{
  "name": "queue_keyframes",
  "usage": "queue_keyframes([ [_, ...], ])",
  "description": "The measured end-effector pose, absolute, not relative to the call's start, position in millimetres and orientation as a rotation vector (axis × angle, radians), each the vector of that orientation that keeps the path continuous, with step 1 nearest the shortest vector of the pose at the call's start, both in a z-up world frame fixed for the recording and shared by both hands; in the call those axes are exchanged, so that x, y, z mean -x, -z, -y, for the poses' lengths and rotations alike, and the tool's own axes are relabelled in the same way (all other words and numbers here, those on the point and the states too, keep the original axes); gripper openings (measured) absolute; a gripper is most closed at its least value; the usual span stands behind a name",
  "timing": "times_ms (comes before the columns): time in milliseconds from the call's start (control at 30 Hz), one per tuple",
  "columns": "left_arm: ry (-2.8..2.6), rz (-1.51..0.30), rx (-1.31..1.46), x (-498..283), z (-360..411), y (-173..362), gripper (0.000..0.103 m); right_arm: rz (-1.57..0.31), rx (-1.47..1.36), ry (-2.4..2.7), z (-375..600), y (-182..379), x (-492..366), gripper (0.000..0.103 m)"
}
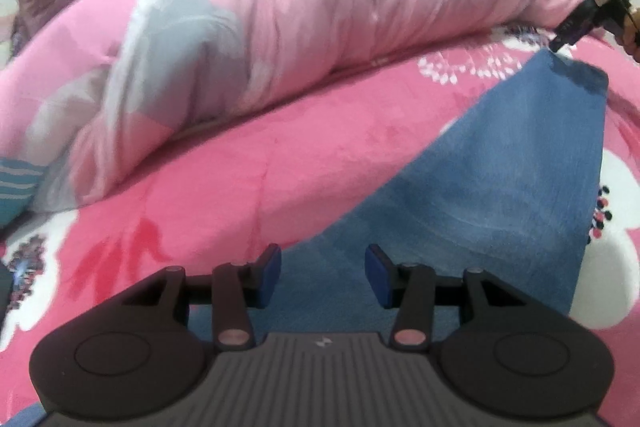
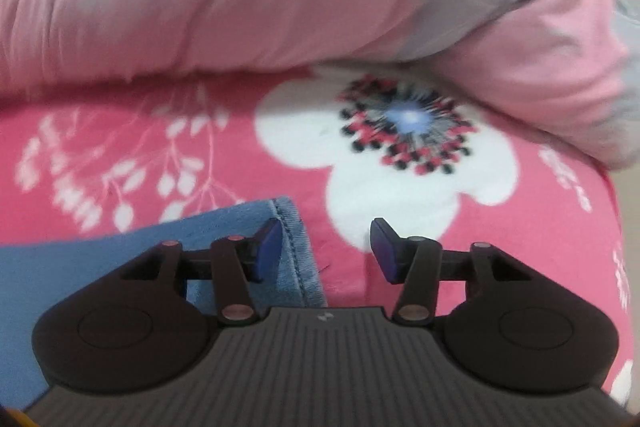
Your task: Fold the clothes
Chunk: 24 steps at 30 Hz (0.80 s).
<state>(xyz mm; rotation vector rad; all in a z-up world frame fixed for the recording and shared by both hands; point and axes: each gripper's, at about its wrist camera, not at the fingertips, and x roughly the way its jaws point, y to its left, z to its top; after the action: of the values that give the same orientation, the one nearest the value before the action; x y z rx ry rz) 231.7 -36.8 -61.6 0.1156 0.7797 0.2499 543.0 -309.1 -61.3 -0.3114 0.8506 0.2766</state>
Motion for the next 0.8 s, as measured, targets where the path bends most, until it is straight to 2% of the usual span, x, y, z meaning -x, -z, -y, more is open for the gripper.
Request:
queue_keyframes([
  [100, -0.289, -0.773, -0.090, -209.2, 26.7, 47.7, 0.048, -0.796, 0.227, -0.289, 309.3, 30.9, -519.0, 0.042],
  [200, -0.346, -0.823, -0.064, -182.1, 9.9, 41.9, 0.048, -0.820, 0.157, -0.494, 276.9, 14.3, -475.0, 0.038],
  [367, -0.387, -0.938, -0.064, -141.4, -15.4, 46.2, 0.047, -0.874, 0.271, -1.036, 171.4, 17.9, -366.6, 0.037],
  [500, -0.368, -1.034, -0.072, -120.6, -26.6, 64.9, 0.047, -0.923, 0.431, -1.288, 117.2, 44.6, -309.1, 0.036],
  [533, -0.362, -1.026, -0.068, -115.5, -28.5, 67.8, 0.047, -0.915, 0.515, -1.276, 113.5, 55.0, -306.2, 0.036],
  [633, -0.340, -1.006, -0.066, -103.4, -33.1, 73.7, 0.047, -0.951, 0.472, -1.055, 155.0, 68.5, -356.0, 0.033],
  [667, -0.330, -1.000, -0.071, -101.1, -33.7, 74.4, 0.047, -0.963, 0.452, -0.979, 169.6, 72.7, -373.5, 0.019],
  [700, -0.320, -0.996, -0.076, -99.2, -34.2, 74.7, 0.048, -0.959, 0.441, -0.879, 183.7, 69.5, -388.0, 0.017],
  [800, -0.299, -0.994, -0.099, -97.4, -35.0, 72.6, 0.048, -0.942, 0.450, -0.576, 215.6, 59.2, -417.5, 0.023],
])
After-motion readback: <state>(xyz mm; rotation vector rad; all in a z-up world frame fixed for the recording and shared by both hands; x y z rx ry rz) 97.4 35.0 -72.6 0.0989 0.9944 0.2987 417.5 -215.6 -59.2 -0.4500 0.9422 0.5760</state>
